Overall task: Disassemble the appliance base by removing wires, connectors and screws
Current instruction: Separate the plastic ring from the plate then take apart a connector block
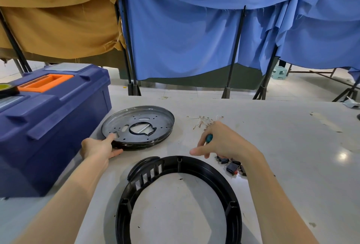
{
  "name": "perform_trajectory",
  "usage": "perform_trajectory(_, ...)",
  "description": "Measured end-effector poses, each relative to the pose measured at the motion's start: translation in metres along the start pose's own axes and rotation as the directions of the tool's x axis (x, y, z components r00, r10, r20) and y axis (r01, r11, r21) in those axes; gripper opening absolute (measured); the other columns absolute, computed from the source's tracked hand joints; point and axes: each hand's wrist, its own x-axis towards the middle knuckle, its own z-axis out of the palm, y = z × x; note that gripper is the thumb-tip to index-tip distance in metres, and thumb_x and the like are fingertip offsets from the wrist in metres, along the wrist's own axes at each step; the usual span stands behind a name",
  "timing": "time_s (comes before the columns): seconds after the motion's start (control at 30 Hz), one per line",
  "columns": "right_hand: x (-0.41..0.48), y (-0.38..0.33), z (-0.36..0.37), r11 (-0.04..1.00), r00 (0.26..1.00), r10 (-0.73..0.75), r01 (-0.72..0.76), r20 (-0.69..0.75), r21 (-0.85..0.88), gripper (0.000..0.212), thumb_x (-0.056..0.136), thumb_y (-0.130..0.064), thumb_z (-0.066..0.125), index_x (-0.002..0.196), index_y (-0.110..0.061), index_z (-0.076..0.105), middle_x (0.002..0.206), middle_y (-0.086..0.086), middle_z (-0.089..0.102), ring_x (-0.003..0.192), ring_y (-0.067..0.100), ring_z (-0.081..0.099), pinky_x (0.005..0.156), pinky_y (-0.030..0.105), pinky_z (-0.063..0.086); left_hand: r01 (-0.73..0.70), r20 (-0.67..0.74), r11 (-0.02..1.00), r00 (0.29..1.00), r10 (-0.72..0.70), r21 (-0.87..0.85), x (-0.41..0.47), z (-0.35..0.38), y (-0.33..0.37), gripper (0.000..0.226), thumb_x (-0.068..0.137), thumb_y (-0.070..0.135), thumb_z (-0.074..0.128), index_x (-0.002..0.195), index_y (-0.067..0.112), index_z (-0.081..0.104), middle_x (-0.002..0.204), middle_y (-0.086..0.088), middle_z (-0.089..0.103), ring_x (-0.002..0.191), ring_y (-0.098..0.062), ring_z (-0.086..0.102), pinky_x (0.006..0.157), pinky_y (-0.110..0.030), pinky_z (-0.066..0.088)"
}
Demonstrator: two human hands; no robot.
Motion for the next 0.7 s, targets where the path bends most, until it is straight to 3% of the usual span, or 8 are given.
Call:
perform_trajectory(0.07,-0.002,0.000,-0.001,0.999,0.996,0.026,-0.023,0.086,-0.031,0.031,0.069,-0.037,0.086,0.077,-0.009,0.075,0.056,0.002,0.063,0.036,0.008,0.035,0.038,0.016,0.032,-0.016,-0.099,0.998,0.995,0.023,0.069,-0.004,0.001,-0.002,0.025,0.090,0.021,0.067,0.087,0.003,0.050,0.072,-0.002,0.050,0.055,-0.027,0.064,0.049,-0.034,0.055)
perform_trajectory(0.1,-0.003,0.000,-0.001,0.999,0.990,0.049,-0.045,0.135,-0.031,0.031,0.067,-0.035,0.088,0.079,-0.009,0.075,0.055,0.003,0.058,0.037,0.011,0.032,0.038,0.017,0.029,-0.050,-0.153,0.988,0.986,0.073,0.147,-0.006,0.002,-0.003,0.028,0.090,0.026,0.067,0.085,0.005,0.049,0.073,-0.005,0.055,0.051,-0.025,0.063,0.052,-0.033,0.054)
perform_trajectory(0.2,-0.002,0.001,0.001,0.993,0.967,0.114,-0.105,0.227,-0.052,0.034,0.064,-0.027,0.090,0.088,-0.010,0.074,0.064,0.009,0.050,0.038,0.015,0.029,0.040,0.019,0.027,-0.233,-0.161,0.917,0.942,0.296,0.323,-0.012,0.005,-0.004,0.025,0.090,0.033,0.063,0.091,0.010,0.054,0.081,-0.014,0.066,0.060,-0.024,0.062,0.059,-0.030,0.045)
perform_trajectory(0.27,0.000,0.005,0.004,0.989,0.964,0.142,-0.126,0.227,-0.080,0.031,0.067,-0.020,0.089,0.090,-0.008,0.072,0.060,0.007,0.047,0.035,0.014,0.029,0.038,0.018,0.027,-0.378,-0.009,0.861,0.914,0.405,0.341,-0.021,0.010,-0.002,0.025,0.088,0.036,0.065,0.077,0.014,0.060,0.068,-0.008,0.066,0.063,-0.020,0.058,0.064,-0.033,0.044)
perform_trajectory(0.33,0.003,0.009,0.008,0.986,0.968,0.145,-0.125,0.207,-0.106,0.020,0.072,-0.012,0.083,0.086,-0.007,0.070,0.052,0.003,0.043,0.032,0.013,0.028,0.037,0.017,0.026,-0.503,0.231,0.824,0.861,0.452,0.263,-0.035,0.017,0.002,0.030,0.085,0.038,0.069,0.066,0.017,0.064,0.049,0.004,0.059,0.047,-0.009,0.053,0.058,-0.030,0.046)
perform_trajectory(0.43,0.007,0.012,0.011,0.986,0.984,0.076,-0.049,0.162,-0.161,0.013,0.075,-0.007,0.077,0.071,-0.011,0.065,0.052,0.003,0.044,0.037,0.015,0.033,0.039,0.017,0.030,-0.585,0.508,0.778,0.754,0.417,0.230,-0.054,0.025,0.004,0.028,0.081,0.040,0.073,0.062,0.019,0.069,0.049,0.003,0.061,0.044,-0.005,0.052,0.054,-0.026,0.048)
perform_trajectory(0.53,0.009,0.015,0.007,0.982,0.993,0.016,0.007,0.117,-0.189,0.017,0.076,-0.010,0.075,0.064,-0.014,0.064,0.056,0.002,0.050,0.050,0.019,0.041,0.047,0.023,0.037,-0.631,0.637,0.721,0.688,0.348,0.287,-0.060,0.028,0.003,0.020,0.077,0.041,0.077,0.069,0.023,0.072,0.063,0.002,0.068,0.059,-0.009,0.060,0.066,-0.025,0.051)
perform_trajectory(0.7,0.008,0.025,-0.003,0.992,0.998,-0.011,0.018,0.055,-0.124,0.012,0.074,-0.011,0.074,0.064,-0.011,0.068,0.046,-0.007,0.048,0.041,0.010,0.040,0.046,0.023,0.039,-0.632,0.699,0.718,0.653,0.291,0.292,-0.062,0.027,0.004,0.021,0.073,0.042,0.080,0.087,0.029,0.072,0.084,0.005,0.072,0.079,-0.005,0.065,0.072,-0.017,0.052)
